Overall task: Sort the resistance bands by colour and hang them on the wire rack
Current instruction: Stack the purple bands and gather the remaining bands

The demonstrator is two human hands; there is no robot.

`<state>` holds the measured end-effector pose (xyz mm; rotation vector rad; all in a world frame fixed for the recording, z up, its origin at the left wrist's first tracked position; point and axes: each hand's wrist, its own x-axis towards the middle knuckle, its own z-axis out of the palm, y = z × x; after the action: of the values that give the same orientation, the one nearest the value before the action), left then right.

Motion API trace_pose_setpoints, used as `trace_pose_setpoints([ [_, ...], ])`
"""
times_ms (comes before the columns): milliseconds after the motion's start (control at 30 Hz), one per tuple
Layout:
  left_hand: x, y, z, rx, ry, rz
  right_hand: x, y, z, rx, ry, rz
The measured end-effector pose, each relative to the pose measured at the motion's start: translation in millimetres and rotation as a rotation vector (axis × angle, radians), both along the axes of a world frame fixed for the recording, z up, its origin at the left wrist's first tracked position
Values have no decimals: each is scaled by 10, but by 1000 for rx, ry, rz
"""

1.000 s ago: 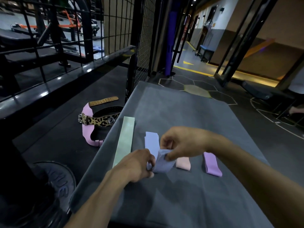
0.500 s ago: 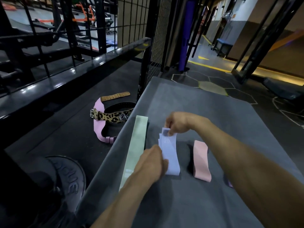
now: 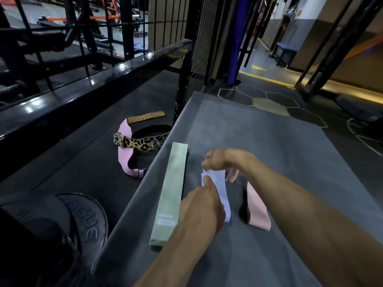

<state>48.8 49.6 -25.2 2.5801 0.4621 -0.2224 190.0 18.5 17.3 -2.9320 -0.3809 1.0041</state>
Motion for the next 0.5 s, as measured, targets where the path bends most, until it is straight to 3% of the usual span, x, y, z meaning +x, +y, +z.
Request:
trace_pose_setpoints([
  [67, 6, 4, 6, -5, 16, -1, -33, 55, -14, 6, -14, -31],
  [200, 53, 2, 55, -35, 131, -16, -113, 121, -92, -76, -216, 134],
  [500, -146, 33, 27, -90, -30, 5, -74, 110, -59, -62, -273, 36],
])
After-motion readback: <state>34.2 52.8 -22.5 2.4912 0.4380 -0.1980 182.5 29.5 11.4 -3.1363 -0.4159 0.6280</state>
